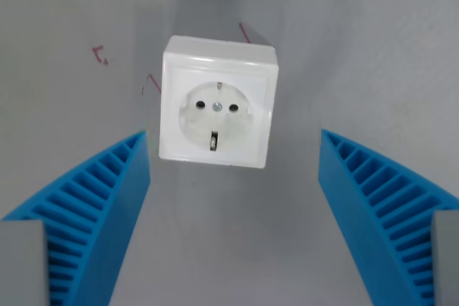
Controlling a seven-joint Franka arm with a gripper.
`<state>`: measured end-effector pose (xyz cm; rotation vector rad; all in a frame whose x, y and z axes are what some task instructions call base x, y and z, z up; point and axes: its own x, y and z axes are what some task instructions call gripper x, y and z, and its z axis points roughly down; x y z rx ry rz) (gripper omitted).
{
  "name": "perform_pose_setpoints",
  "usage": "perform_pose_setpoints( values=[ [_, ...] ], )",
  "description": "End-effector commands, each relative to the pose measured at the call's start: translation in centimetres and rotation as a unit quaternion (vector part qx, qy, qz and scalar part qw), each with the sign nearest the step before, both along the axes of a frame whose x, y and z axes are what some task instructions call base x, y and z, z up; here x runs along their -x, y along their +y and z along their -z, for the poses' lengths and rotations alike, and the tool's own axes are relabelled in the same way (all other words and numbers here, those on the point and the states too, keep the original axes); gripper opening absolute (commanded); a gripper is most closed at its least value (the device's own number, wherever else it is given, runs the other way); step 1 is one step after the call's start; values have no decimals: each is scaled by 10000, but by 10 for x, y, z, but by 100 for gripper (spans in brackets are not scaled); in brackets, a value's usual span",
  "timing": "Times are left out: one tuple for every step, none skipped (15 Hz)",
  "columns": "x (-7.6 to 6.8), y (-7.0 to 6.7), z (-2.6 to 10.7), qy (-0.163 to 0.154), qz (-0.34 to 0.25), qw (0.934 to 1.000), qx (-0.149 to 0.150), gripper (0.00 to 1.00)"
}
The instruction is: Move above the white socket
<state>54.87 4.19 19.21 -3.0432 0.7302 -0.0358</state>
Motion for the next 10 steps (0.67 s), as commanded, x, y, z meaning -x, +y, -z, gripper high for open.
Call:
perform_pose_setpoints(
  values=[
    [-9,6,5,46,650,9976,230,100],
    [-10,6,7,50,652,9976,237,100],
    [-10,7,8,59,634,9977,242,100],
    [-11,7,9,59,639,9976,245,100],
    [-11,7,10,55,631,9977,248,100],
    [-12,8,11,53,621,9977,250,100],
    [-12,8,12,51,617,9978,253,100],
    [-12,8,12,48,599,9979,255,100],
    [-12,8,13,45,580,9980,256,100],
    [-13,9,14,44,556,9981,258,100]
  ],
)
